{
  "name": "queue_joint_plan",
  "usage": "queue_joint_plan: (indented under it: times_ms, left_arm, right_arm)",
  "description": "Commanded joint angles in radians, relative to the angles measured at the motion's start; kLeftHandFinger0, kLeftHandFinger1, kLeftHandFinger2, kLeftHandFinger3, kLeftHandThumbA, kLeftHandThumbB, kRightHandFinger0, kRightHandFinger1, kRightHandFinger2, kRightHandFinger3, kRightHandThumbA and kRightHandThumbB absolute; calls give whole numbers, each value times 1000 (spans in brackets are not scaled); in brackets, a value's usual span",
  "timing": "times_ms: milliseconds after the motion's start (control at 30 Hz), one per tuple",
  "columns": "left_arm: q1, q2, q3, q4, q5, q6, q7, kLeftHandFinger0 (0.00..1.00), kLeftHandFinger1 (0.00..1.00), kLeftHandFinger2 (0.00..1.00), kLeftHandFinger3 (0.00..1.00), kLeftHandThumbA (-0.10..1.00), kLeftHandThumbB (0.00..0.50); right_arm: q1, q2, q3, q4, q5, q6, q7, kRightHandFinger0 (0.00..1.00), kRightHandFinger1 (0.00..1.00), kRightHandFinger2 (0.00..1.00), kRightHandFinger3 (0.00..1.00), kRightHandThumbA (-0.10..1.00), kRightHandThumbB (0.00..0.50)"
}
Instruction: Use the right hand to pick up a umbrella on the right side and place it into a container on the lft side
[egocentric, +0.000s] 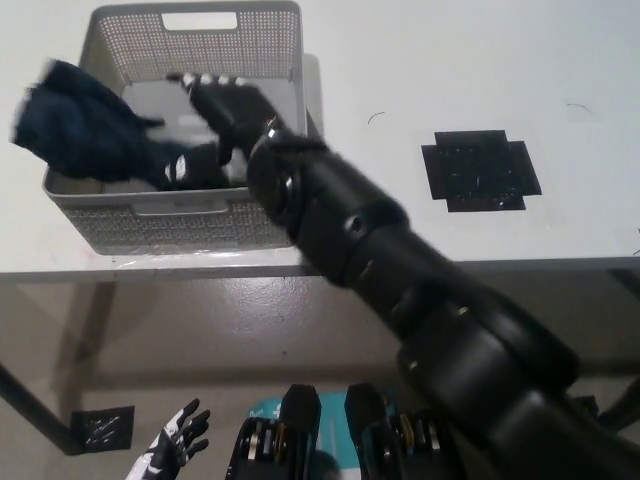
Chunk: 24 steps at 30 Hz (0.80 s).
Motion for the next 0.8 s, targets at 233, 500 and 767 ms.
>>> queue_joint_plan:
  times_ms: [233,500,767]
  left_arm:
    - [14,21,4,-11,-34,-16,-22,1000,1000,1000,1000,1000,204]
    - [26,10,17,-18,-39,3,-3,1000,1000,1000,1000,1000,227]
    - [37,18,22,5,-23,-21,1,1000,1000,1000,1000,1000,225]
  right_arm:
    - [75,-247,-243,-832,219,24,169,1000,1000,1000,1000,1000,461]
    - [371,-377,-395,-1572,478,234,267,1000,1000,1000,1000,1000,500]
    - [998,-384,-419,-1992,568,-29,71,1000,1000,1000,1000,1000,480]
